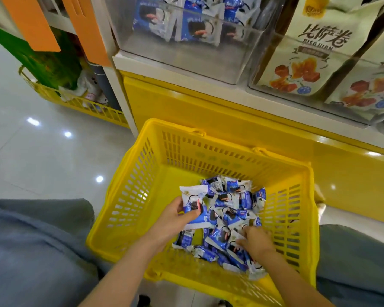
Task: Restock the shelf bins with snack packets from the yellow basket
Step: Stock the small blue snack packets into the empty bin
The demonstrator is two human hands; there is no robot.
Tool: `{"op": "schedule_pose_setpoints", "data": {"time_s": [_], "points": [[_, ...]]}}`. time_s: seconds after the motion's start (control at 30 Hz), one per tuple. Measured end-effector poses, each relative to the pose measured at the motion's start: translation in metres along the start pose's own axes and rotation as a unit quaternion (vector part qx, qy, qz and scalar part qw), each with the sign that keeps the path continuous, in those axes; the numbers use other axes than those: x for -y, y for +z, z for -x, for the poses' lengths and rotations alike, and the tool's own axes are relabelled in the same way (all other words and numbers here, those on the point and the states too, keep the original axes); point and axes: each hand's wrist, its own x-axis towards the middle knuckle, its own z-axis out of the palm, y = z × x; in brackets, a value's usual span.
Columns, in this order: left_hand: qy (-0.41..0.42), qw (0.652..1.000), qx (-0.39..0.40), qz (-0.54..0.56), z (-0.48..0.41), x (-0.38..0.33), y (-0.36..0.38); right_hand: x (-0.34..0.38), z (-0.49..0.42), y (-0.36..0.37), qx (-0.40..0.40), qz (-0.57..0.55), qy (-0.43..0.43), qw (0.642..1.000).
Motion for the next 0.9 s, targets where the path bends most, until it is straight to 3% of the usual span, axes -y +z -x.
{"op": "schedule_pose_setpoints", "data": {"time_s": [0.1, 0.23, 0.47, 0.7, 0.9], "points": [[-0.013, 1.0, -0.003, 0.023, 0.001, -0.001, 0.002, 0.003, 0.001, -0.003, -0.029, 0.015, -0.026, 0.999], [-0.011, 1.0, -0.005, 0.016, 0.002, -0.003, 0.001, 0.013, 0.011, -0.025, -0.072, -0.104, -0.086, 0.988], [-0.018, 0.995, -0.097, 0.005, 0.009, -0.007, -0.001, 0.037, 0.051, -0.098, -0.217, -0.26, -0.175, 0.924], [0.039, 0.991, -0.094, 0.084, 0.031, -0.039, 0.002, 0.077, 0.098, -0.156, -0.217, -0.464, -0.209, 0.833], [0.164, 0.963, -0.085, 0.196, 0.052, -0.091, -0.007, 0.093, 0.125, -0.182, -0.133, -0.528, -0.237, 0.805]]}}
